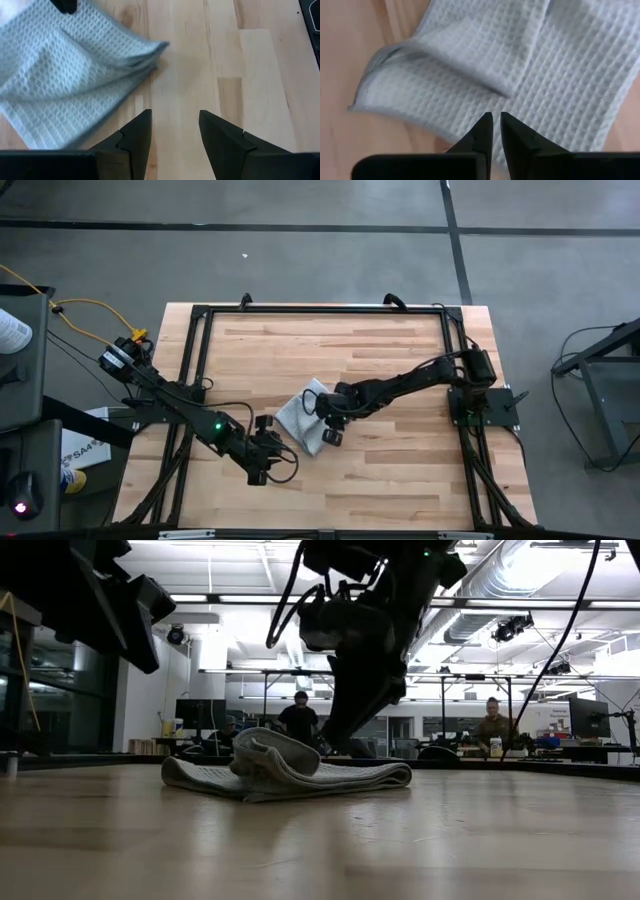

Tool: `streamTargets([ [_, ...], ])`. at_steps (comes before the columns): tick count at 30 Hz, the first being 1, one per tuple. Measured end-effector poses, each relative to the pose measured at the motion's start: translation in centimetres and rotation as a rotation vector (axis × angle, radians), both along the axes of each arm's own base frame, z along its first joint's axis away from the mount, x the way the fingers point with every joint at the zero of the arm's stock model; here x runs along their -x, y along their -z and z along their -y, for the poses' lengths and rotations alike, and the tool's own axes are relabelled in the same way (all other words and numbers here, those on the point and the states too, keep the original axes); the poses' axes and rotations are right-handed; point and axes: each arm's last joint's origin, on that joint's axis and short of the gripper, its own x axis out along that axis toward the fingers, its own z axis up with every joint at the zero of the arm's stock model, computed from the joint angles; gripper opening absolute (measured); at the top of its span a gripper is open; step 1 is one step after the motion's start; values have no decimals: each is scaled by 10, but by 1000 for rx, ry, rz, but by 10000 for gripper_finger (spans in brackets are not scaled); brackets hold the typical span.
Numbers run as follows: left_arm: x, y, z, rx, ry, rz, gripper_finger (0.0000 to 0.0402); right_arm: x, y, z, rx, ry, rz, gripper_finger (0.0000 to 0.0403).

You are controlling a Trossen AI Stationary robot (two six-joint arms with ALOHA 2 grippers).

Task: Fold microfiber towels
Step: Fold the gray microfiber cloth

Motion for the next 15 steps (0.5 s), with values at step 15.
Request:
streamTargets([
  [15,-34,-3,-58,-46,49,25,164,79,-41,-91,143,201,-126,28],
])
